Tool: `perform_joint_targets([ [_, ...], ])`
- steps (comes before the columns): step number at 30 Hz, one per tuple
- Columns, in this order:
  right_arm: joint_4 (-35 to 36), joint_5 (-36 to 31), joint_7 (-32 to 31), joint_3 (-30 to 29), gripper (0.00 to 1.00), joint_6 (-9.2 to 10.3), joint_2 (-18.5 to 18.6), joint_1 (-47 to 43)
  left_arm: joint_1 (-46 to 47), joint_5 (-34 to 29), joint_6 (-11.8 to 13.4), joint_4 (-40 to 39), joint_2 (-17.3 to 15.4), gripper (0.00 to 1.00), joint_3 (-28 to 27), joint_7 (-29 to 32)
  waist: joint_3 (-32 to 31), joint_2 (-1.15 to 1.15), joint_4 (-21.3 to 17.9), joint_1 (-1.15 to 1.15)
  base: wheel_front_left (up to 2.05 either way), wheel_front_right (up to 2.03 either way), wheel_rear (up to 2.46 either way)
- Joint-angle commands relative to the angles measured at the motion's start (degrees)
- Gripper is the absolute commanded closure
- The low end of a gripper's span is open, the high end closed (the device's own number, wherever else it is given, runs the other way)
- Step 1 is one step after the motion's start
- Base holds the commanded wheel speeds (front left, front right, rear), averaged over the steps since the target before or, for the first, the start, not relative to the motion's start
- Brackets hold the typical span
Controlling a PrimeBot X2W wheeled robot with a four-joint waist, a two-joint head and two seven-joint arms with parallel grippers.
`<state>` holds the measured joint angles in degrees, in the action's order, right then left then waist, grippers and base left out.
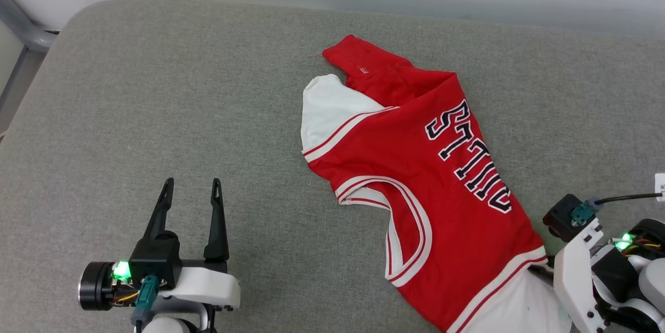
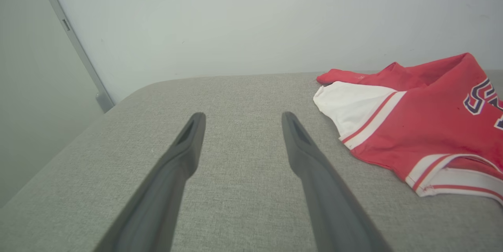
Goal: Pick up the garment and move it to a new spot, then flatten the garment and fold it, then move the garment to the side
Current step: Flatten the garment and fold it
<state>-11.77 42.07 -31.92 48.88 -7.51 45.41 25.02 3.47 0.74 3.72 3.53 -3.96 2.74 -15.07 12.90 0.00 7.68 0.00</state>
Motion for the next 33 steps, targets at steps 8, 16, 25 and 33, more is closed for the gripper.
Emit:
perform_joint_targets([
  [8,-5.43,1.89,3.23,1.37,1.0,0.09,4.17,3.27,-0.79,-0.3,0.03,0.42,0.01,0.0,0.04,-0.15,-2.4,0.0,-0.87,0.0,0.0,0.0,0.0],
  [16,-15.26,2.36,5.83,-0.45,1.0,0.08,5.57,7.04,-1.19,-0.4,-0.42,0.53,-0.12,0.0,0.45,-0.15,-3.24,0.0,0.32,0.0,0.0,0.0,0.0],
  [25,-25.2,3.67,13.06,-0.78,0.0,0.07,0.69,8.86,-2.19,-0.38,-0.08,0.82,-0.35,0.0,0.06,-0.15,-4.36,0.0,0.43,0.0,0.0,0.0,0.0],
  [33,-26.21,3.08,25.26,-2.8,0.0,0.07,0.07,8.96,-3.36,-0.48,-0.17,0.92,-1.23,0.0,-0.18,-0.15,-7.86,0.0,-2.03,0.0,0.0,0.0,0.0],
])
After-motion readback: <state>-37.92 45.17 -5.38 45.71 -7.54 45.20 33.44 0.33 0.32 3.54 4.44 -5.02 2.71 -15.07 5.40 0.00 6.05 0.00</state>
